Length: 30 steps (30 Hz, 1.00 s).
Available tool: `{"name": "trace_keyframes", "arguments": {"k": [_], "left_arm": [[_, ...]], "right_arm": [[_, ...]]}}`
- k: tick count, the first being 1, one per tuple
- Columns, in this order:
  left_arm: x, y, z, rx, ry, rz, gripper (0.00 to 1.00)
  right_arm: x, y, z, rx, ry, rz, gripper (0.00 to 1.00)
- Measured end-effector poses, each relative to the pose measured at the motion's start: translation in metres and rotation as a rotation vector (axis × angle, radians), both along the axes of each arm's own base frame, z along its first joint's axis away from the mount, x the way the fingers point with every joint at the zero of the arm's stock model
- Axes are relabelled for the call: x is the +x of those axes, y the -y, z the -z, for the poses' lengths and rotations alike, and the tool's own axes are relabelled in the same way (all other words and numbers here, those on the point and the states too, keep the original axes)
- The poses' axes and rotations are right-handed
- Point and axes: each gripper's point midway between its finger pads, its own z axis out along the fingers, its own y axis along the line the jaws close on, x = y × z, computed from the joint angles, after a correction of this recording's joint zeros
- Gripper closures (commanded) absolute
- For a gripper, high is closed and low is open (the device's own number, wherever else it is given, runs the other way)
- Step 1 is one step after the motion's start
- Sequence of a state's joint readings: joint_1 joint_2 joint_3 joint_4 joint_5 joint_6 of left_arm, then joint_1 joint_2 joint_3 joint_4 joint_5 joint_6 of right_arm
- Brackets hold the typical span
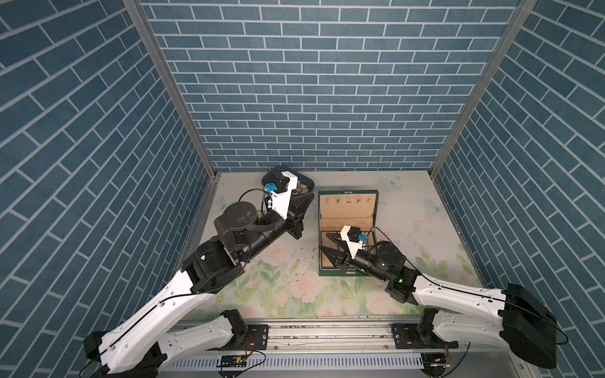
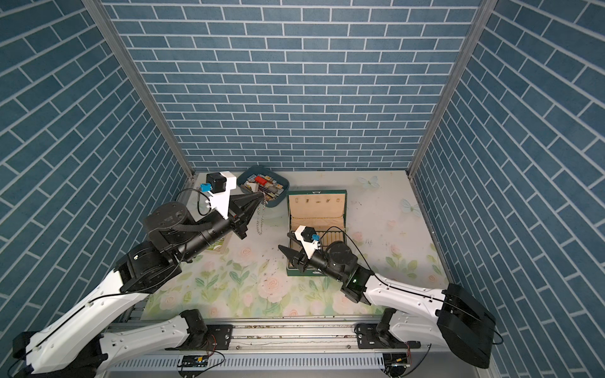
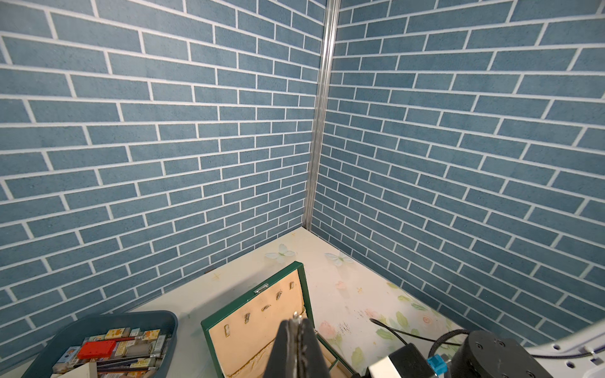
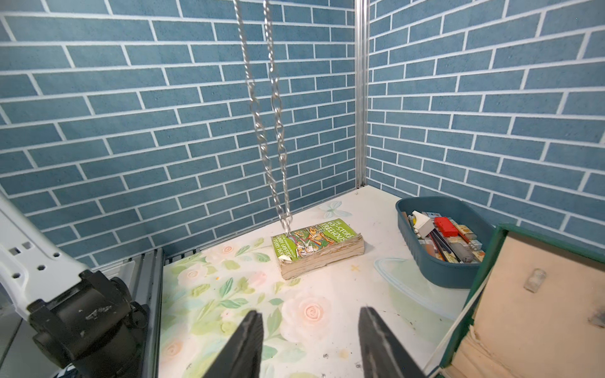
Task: Put jewelry chain into jewelry box
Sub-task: Pick up the necklace from the center of the board, then open the fastener on the jewelry box.
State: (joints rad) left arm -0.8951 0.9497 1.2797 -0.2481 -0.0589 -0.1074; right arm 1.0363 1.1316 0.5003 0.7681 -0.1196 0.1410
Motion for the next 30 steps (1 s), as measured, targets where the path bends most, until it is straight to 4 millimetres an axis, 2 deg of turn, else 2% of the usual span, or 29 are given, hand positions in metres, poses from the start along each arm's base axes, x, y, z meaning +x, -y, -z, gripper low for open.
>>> {"name": "trace_keyframes", "arguments": {"k": [7, 12, 14, 16, 21, 25, 30], "left_arm": [[0.001, -0.001, 0.000, 0.000, 0.000, -0.008, 1.00], [0.001, -0.002, 0.001, -0.004, 0.003, -0.011, 1.00], [0.001, -0.002, 0.005, -0.005, 0.003, -0.011, 1.00], [0.002, -0.001, 0.012, -0.003, 0.000, -0.011, 1.00], [0.005, 0.002, 0.041, 0.023, -0.033, -0.017, 1.00], [0.008, 0.002, 0.066, 0.043, -0.056, -0.033, 1.00], [0.011, 0.001, 0.092, 0.055, -0.085, -0.047, 1.00]], "right_arm": [[0.007, 0.017, -0.017, 0.002, 0.034, 0.086, 0.40], [0.030, 0.047, -0.028, 0.014, 0.041, 0.291, 0.39], [0.046, 0.061, -0.021, -0.007, 0.018, 0.399, 0.39], [0.066, 0.075, -0.006, -0.042, -0.032, 0.509, 0.40], [0.119, 0.121, 0.035, -0.054, -0.214, 0.752, 0.43], [0.142, 0.146, 0.048, 0.047, -0.324, 0.854, 0.47], [0.160, 0.154, 0.058, 0.155, -0.416, 0.878, 0.50]]}}
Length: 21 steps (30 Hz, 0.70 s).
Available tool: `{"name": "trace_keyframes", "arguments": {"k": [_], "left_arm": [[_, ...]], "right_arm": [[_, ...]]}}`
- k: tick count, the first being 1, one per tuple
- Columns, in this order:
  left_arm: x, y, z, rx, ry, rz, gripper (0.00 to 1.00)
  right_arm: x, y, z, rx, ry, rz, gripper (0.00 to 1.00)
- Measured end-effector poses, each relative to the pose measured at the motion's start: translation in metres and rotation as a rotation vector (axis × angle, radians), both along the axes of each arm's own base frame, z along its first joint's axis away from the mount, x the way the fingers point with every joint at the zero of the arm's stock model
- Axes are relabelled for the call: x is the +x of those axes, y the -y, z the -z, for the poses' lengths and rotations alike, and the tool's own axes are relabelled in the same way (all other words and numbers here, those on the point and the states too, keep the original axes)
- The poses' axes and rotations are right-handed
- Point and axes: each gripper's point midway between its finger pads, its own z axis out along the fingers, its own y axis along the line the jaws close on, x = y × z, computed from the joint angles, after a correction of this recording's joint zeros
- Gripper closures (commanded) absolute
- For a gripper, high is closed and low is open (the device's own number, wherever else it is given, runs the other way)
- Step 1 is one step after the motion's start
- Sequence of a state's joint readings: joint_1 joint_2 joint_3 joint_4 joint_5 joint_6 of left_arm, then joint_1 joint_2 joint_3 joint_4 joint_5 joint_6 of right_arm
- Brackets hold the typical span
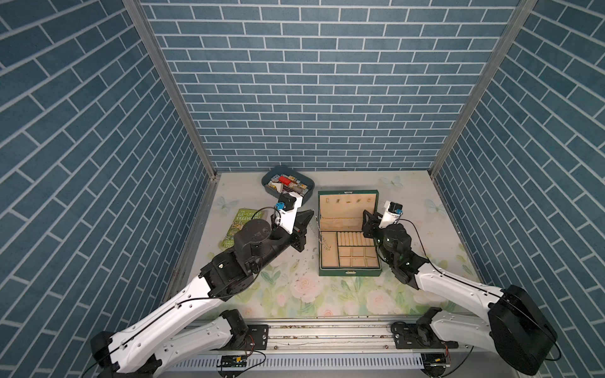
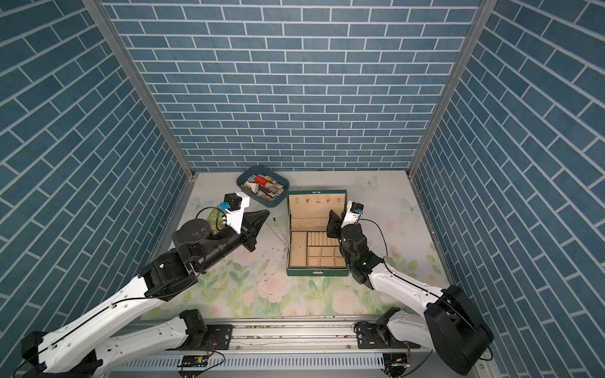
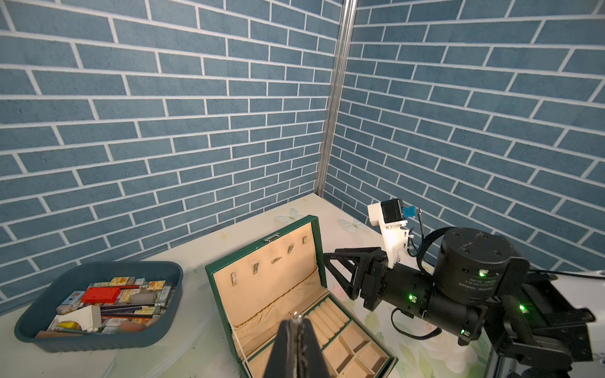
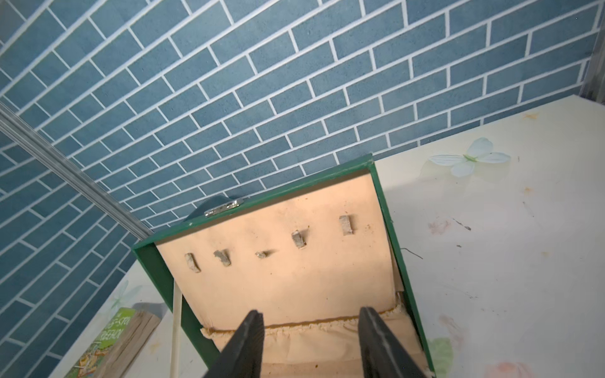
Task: Put jewelry chain into jewelry box
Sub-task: Open the fastener on the jewelry box.
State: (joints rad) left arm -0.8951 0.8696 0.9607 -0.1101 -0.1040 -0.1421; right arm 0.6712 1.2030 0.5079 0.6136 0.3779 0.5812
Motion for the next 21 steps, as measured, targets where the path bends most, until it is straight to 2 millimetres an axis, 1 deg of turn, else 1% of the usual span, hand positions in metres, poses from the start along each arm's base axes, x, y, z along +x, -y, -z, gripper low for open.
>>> {"name": "trace_keyframes", "arguments": {"k": [3, 5, 10, 14, 16, 21], "left_arm": [[0.001, 0.000, 0.014, 0.007, -0.015, -0.005, 1.00], [0.000, -0.001, 0.021, 0.016, -0.023, -0.007, 1.00], [-0.001, -0.004, 0.027, 0.017, -0.023, -0.010, 1.00], [-0.001, -0.005, 0.029, 0.015, -0.020, -0.013, 1.00], [-0.001, -0.004, 0.030, 0.016, -0.020, -0.013, 1.00], [0.000, -0.004, 0.030, 0.017, -0.015, -0.014, 1.00]], "right_arm": [[0.007, -0.004, 0.008, 0.030, -0.030, -0.028, 0.50], [0.011, -0.007, 0.008, 0.048, -0.047, -0.052, 0.50], [0.028, -0.010, -0.006, 0.141, -0.071, -0.090, 0.50], [0.036, -0.013, -0.010, 0.211, -0.107, -0.114, 0.51], [0.040, -0.018, -0.008, 0.247, -0.137, -0.131, 0.51], [0.044, -0.032, 0.009, 0.330, -0.232, -0.169, 0.51]]}}
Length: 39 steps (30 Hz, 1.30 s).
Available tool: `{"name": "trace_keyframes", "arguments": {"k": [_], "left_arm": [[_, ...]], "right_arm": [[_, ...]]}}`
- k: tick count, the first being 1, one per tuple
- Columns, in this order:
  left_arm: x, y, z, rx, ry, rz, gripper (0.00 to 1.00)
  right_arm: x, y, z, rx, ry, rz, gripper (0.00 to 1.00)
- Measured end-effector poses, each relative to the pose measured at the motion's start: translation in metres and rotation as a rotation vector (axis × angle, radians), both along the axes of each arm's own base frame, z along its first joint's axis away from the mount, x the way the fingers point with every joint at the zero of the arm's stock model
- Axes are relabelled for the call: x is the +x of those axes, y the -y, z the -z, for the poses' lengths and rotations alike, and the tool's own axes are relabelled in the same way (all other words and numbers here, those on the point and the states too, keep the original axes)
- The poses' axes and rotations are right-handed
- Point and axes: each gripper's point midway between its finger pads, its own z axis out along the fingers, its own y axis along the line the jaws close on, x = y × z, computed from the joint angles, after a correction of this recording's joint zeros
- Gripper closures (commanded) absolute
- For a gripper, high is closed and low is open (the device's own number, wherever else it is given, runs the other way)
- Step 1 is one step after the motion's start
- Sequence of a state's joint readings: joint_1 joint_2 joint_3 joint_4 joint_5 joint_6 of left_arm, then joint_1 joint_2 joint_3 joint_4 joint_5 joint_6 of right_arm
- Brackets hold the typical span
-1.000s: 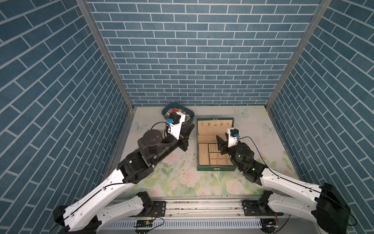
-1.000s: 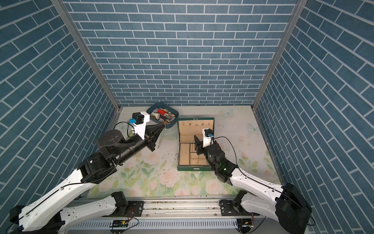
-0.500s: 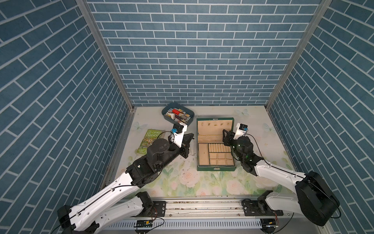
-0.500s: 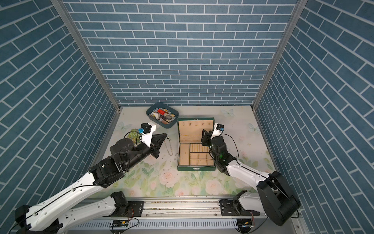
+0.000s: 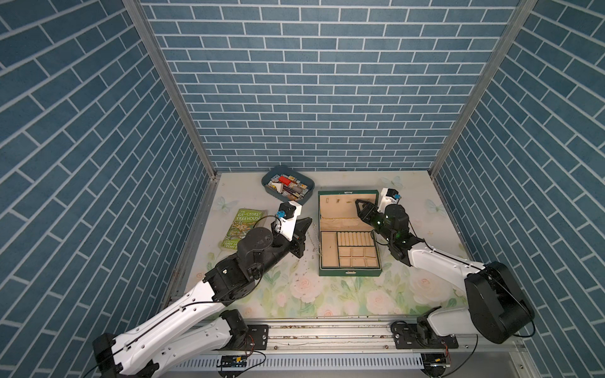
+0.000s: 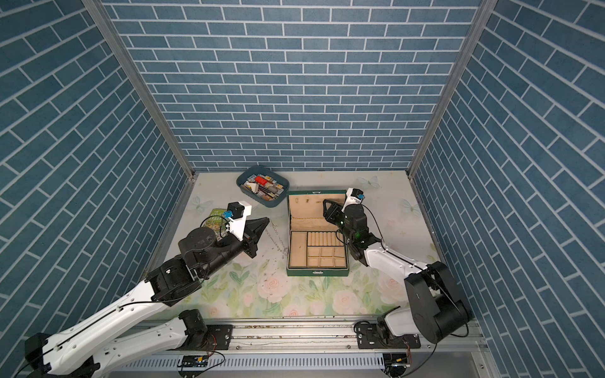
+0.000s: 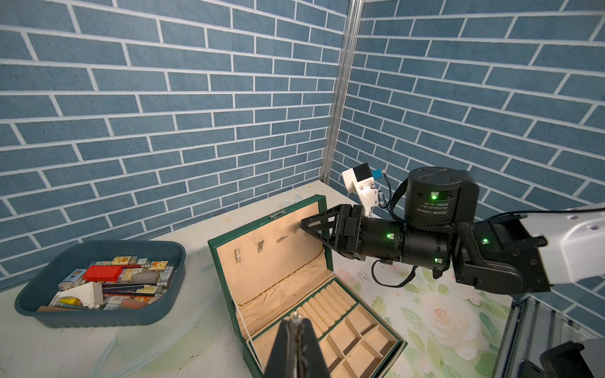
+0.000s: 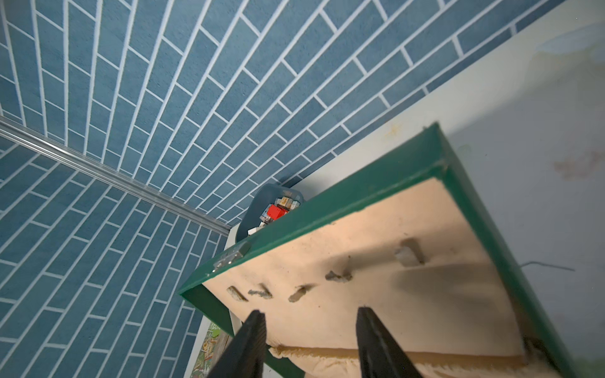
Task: Put jewelry chain into jewelry box
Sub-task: Open the fastener on the jewelry box.
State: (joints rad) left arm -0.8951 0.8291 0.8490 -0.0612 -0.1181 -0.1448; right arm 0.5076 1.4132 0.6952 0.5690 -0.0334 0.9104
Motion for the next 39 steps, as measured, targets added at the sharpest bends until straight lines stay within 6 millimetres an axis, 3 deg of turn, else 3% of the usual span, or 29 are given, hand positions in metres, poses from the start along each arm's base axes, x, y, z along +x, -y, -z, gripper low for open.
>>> {"name": "trace_keyframes", "arguments": {"k": [7, 19, 27, 39], "left_arm": [[0.000, 0.000, 0.001, 0.004, 0.001, 0.000, 1.00], [0.000, 0.000, 0.001, 0.007, 0.003, 0.000, 1.00], [0.003, 0.003, 0.002, 0.008, 0.002, 0.000, 1.00], [0.002, 0.004, 0.004, 0.016, 0.006, 0.006, 1.00]], "right_arm": [[0.002, -0.011, 0.018, 0.098, -0.096, -0.027, 0.51], [0.006, -0.015, 0.002, 0.265, -0.103, -0.010, 0.53], [0.004, -0.013, 0.008, 0.412, -0.172, 0.063, 0.58], [0.014, -0.026, 0.006, 0.467, -0.203, 0.101, 0.61]]}}
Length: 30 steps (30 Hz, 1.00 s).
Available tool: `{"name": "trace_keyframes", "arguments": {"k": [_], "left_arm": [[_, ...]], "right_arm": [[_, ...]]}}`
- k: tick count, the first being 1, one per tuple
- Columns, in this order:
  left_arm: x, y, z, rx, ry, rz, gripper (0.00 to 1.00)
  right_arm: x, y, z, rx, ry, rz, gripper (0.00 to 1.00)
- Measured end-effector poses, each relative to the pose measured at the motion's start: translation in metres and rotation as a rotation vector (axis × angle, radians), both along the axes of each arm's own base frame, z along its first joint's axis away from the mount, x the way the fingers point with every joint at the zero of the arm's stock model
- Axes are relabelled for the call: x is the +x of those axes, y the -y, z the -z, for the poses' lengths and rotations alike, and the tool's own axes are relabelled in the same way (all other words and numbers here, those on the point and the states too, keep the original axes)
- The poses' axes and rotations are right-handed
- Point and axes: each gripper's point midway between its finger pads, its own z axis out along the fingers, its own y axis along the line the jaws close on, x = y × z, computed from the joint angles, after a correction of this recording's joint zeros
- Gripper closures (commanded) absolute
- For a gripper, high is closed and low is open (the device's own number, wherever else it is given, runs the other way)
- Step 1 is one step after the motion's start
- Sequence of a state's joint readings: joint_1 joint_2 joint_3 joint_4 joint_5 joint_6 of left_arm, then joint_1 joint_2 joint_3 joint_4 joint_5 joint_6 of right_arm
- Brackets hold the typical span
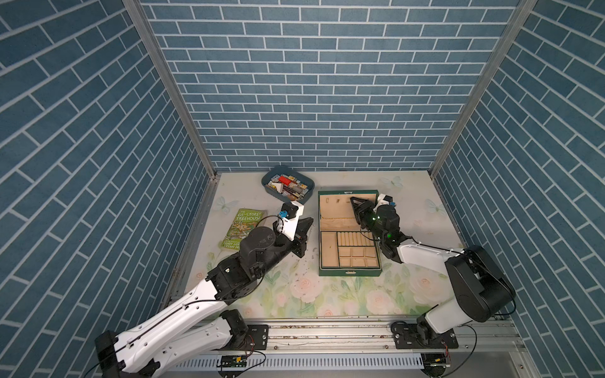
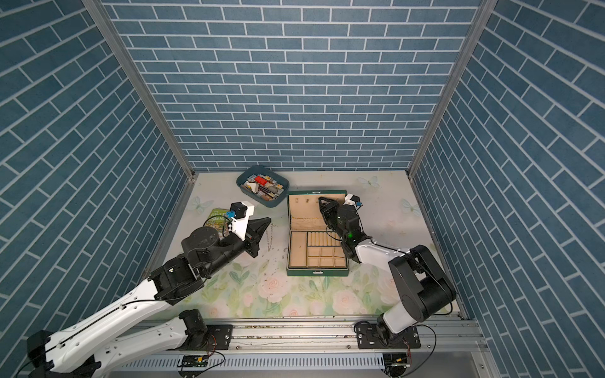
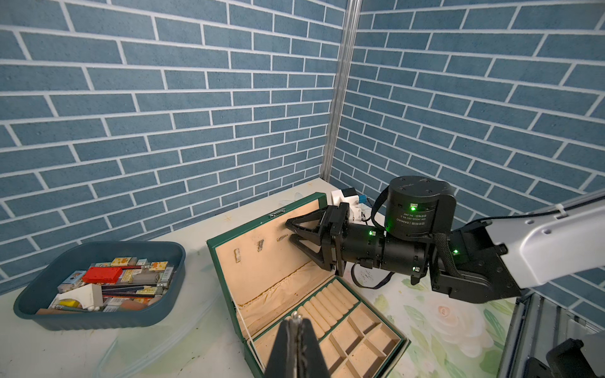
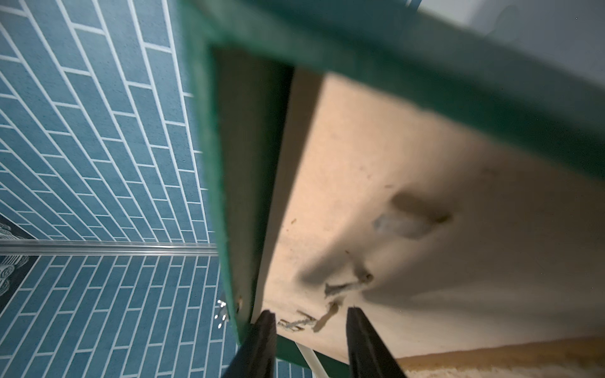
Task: Put jewelry chain into jewelry box
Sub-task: Open the fastener on the jewelry box.
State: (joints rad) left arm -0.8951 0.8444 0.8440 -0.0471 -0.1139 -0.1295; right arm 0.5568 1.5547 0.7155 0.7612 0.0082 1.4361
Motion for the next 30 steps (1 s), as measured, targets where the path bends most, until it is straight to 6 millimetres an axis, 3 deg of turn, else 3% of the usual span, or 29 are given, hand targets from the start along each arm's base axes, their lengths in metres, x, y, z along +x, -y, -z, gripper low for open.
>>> {"name": "trace_keyframes", "arguments": {"k": [11, 18, 30], "left_arm": [[-0.003, -0.004, -0.001, 0.000, 0.014, 0.004, 1.00], [-0.004, -0.005, 0.000, 0.002, 0.016, 0.004, 1.00], [-0.005, -0.006, -0.001, -0.002, 0.020, 0.004, 1.00]], "right_arm": [[0.003, -0.006, 0.012, 0.015, -0.038, 0.029, 0.67], [0.003, -0.007, 0.011, 0.031, -0.041, 0.041, 0.78], [0.004, -0.009, 0.012, 0.032, -0.035, 0.048, 0.82]]}}
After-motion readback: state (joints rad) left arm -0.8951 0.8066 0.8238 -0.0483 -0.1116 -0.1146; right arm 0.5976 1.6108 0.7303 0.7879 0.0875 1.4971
